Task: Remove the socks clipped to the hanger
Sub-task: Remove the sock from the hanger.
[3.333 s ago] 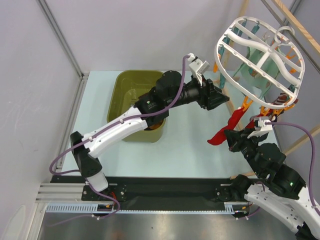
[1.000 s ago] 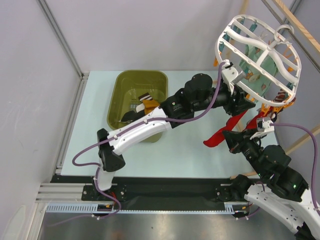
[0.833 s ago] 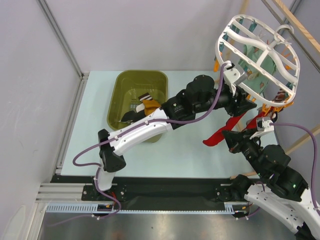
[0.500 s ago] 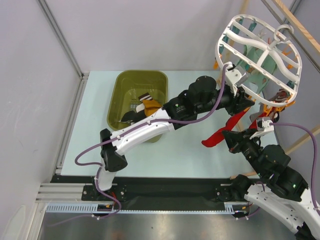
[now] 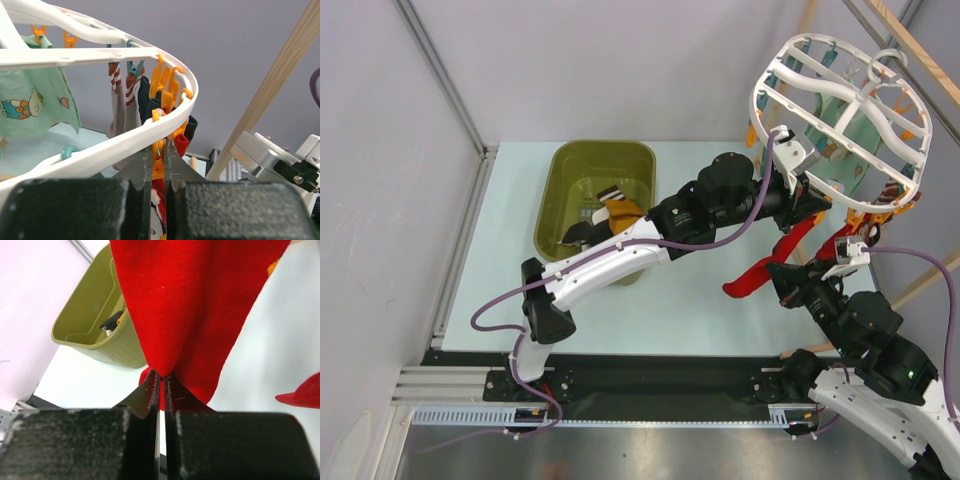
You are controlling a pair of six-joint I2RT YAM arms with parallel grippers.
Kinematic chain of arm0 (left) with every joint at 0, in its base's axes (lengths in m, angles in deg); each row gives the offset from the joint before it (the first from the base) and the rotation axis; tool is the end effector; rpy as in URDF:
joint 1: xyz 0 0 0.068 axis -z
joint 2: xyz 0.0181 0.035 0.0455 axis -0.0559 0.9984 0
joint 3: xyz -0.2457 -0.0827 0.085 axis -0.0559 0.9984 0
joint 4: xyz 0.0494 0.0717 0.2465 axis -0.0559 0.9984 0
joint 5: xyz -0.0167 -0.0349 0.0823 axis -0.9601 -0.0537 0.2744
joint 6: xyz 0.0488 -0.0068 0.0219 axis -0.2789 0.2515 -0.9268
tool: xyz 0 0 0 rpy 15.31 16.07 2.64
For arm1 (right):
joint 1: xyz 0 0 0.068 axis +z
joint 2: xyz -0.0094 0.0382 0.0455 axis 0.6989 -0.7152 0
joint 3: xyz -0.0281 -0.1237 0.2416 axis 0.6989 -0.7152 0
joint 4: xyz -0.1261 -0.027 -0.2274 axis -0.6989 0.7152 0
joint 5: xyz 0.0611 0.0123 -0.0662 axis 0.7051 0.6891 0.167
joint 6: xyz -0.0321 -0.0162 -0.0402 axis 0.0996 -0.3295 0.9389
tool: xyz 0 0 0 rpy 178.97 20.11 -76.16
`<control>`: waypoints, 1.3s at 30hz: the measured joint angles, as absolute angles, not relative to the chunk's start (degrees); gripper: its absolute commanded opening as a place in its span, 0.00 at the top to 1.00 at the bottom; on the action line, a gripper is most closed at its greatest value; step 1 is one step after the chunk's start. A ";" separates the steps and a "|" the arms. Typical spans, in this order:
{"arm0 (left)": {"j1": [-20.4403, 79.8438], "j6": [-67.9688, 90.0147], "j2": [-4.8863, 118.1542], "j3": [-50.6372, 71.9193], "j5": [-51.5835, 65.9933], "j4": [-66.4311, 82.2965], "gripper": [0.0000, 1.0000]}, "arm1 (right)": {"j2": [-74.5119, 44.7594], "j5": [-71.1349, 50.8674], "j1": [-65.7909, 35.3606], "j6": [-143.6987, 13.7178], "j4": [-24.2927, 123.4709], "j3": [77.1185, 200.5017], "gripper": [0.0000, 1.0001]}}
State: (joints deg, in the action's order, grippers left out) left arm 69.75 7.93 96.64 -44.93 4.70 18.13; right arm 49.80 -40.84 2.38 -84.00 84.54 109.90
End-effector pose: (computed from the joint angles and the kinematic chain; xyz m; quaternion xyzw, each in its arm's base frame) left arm 0.1804 -0.4325 0.4709 0.3888 0.5590 -0.4949 0.5398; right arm 0.0473 0.0298 0.3538 0.0013 0.7361 0.2718 0.6199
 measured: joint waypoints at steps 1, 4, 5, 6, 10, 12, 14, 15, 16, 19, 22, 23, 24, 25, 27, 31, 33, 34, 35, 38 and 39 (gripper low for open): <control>69.75 7.96 96.64 -44.93 4.64 18.11 1.00 | 50.00 -40.91 2.38 -84.09 84.74 109.90 1.00; 69.75 7.96 96.64 -44.93 4.48 18.11 1.00 | 50.50 -41.22 2.38 -84.28 85.24 109.90 1.00; 69.75 7.96 96.64 -44.93 4.35 18.09 1.00 | 50.65 -41.37 2.38 -84.35 85.40 109.90 1.00; 69.75 7.96 96.64 -44.93 4.31 18.09 1.00 | 50.74 -41.52 2.38 -84.48 85.57 109.90 1.00; 69.75 7.96 96.64 -44.93 4.29 18.09 1.00 | 50.81 -42.07 2.38 -84.74 86.53 109.90 1.00; 69.75 7.96 96.64 -44.93 4.31 18.11 1.00 | 50.81 -42.16 2.38 -84.76 86.90 109.90 1.00; 69.75 7.96 96.64 -44.93 4.31 18.09 1.00 | 50.76 -42.16 2.38 -84.76 86.95 109.55 1.00; 69.75 7.96 96.64 -44.93 4.31 18.11 1.00 | 50.65 -42.13 2.38 -84.79 86.97 109.17 1.00; 69.75 7.96 96.64 -44.95 4.29 18.13 1.00 | 50.35 -41.85 2.38 -84.96 87.06 108.74 1.00; 69.75 7.96 96.62 -45.24 4.31 18.72 1.00 | 48.21 -40.71 2.38 -85.79 87.28 107.73 1.00; 69.72 7.96 96.40 -45.33 4.35 19.84 1.00 | 46.72 -39.36 2.38 -87.69 86.27 105.35 1.00; 69.68 7.96 96.29 -45.33 4.35 20.17 1.00 | 46.63 -38.75 2.38 -88.52 85.37 104.08 1.00; 69.59 7.98 96.18 -45.35 4.33 20.43 1.00 | 46.63 -37.98 2.38 -89.44 84.30 102.68 1.00; 69.48 8.02 96.05 -45.39 4.31 20.63 1.00 | 46.46 -37.24 2.38 -90.12 83.39 101.35 1.00; 69.33 8.26 95.83 -45.72 4.09 21.19 1.00 | 45.43 -35.80 2.38 -91.41 81.22 99.05 1.00; 68.98 8.46 95.57 -47.21 3.06 21.92 1.00 | 39.86 -33.24 2.66 -93.42 76.28 95.64 1.00; 68.78 8.46 95.42 -47.95 2.63 22.33 1.00 | 36.75 -32.67 2.97 -93.79 73.57 94.86 1.00; 68.72 8.46 95.27 -48.17 2.38 22.57 1.00 | 34.81 -32.23 3.12 -93.79 72.00 94.75 1.00; 68.67 8.46 95.14 -48.25 2.14 22.77 1.00 | 32.75 -31.88 3.21 -93.79 69.88 94.73 1.00; 68.65 8.50 94.79 -48.28 1.42 23.12 1.00 | 25.56 -30.44 3.23 -93.77 62.32 94.79 1.00; 68.65 8.57 94.79 -48.30 1.12 23.12 1.00 | 22.57 -30.00 3.23 -93.75 59.56 94.92 1.00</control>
State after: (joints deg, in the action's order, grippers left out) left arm 68.65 8.57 94.79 -48.30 1.12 23.12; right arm 22.57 -30.00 3.23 -93.75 59.56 94.92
